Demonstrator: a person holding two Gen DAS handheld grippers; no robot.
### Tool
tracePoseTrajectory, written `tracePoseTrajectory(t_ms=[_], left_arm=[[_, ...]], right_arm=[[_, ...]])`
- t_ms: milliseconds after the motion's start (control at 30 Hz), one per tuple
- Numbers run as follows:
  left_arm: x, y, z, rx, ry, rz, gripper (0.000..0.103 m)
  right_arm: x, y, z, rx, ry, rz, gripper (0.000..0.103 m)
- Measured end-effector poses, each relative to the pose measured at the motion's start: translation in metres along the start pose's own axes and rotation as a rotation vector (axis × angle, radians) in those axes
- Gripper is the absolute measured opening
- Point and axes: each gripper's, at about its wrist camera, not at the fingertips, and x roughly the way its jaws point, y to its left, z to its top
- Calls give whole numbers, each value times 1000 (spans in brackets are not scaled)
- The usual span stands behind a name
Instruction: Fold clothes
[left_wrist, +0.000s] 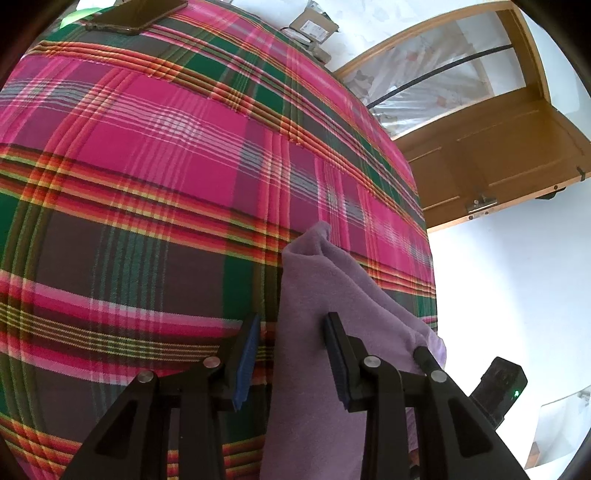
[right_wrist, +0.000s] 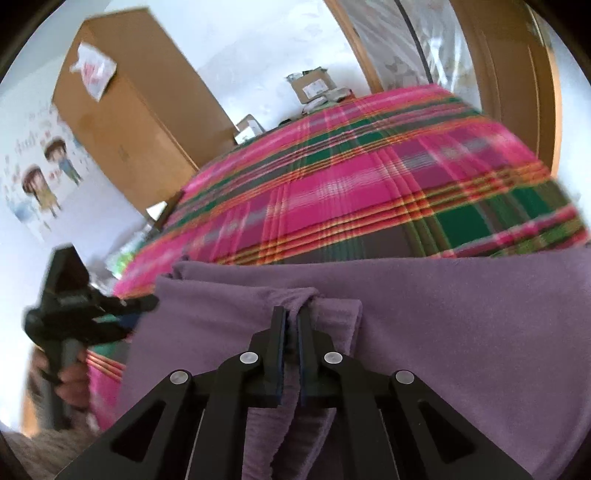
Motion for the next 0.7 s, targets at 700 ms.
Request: tracePoseTrajectory(t_ms=[700], left_arm=[[-33, 14, -43, 62, 34, -13, 37]], right_arm=[[-51, 134, -87, -487, -77, 11, 41]])
